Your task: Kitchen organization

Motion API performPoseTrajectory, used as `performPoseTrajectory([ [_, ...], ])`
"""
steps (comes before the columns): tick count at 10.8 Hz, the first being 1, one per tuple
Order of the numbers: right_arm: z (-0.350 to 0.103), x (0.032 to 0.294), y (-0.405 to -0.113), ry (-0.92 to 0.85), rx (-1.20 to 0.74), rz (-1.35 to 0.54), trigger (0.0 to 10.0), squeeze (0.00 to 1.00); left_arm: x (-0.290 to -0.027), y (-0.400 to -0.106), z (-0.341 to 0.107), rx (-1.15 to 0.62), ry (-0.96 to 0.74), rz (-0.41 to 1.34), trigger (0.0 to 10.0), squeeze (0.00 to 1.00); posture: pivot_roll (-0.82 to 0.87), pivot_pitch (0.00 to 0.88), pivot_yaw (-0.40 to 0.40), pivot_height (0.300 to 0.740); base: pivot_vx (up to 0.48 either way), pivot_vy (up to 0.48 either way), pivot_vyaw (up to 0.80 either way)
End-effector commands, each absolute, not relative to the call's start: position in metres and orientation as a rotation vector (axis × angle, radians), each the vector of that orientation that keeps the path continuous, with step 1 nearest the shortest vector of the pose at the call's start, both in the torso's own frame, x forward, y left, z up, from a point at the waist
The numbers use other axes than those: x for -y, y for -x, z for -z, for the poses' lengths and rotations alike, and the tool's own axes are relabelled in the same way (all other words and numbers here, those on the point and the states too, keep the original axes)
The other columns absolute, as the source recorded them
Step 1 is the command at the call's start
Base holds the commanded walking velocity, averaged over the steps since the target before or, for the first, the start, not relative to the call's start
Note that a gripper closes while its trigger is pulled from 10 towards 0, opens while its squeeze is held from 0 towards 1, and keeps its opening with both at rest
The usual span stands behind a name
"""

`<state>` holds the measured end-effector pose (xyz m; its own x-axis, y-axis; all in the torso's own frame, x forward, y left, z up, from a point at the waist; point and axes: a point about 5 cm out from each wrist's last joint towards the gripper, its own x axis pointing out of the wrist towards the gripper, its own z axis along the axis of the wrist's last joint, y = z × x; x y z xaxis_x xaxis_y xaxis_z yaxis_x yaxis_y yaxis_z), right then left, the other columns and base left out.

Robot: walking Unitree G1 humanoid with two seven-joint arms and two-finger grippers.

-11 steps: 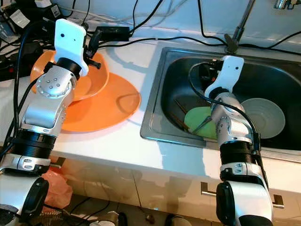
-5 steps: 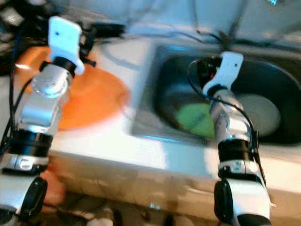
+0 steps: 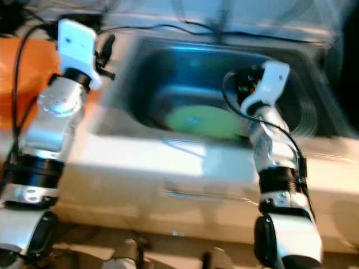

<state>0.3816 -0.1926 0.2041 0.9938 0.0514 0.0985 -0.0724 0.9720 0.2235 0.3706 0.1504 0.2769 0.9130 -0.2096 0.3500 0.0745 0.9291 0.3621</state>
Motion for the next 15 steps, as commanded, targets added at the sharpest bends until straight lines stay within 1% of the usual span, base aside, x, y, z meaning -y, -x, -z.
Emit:
performPoseTrajectory([
  [1, -0.2121, 0.1949, -0.3815, -0.232, 0.127, -0.062, 10.0, 0.0, -0.1511, -0.3692, -0.2851, 0.421, -0.372, 0.149, 10.0, 0.0, 0.06, 0.128, -0.001, 0.723, 0.0, -0.48, 0.0],
  [3, -0.2116, 0.1948, -0.3816, -0.233, 0.126, -0.062, 10.0, 0.0, -0.1508, -0.3691, -0.2869, 0.427, -0.371, 0.15, 10.0, 0.0, 0.06, 0.127, 0.0, 0.723, 0.0, -0.48, 0.0],
  [11, -0.2113, 0.1949, -0.3812, -0.242, 0.124, -0.071, 10.0, 0.0, -0.1466, -0.3692, -0.2849, 0.426, -0.326, 0.156, 10.0, 0.0, 0.05, 0.111, -0.005, 0.723, 0.0, 0.0, 0.0],
  [15, -0.2098, 0.1925, -0.3809, -0.243, 0.118, -0.077, 10.0, 0.0, -0.1469, -0.3688, -0.2837, 0.424, -0.321, 0.153, 10.0, 0.0, 0.06, 0.124, -0.006, 0.723, 0.0, 0.0, 0.0],
])
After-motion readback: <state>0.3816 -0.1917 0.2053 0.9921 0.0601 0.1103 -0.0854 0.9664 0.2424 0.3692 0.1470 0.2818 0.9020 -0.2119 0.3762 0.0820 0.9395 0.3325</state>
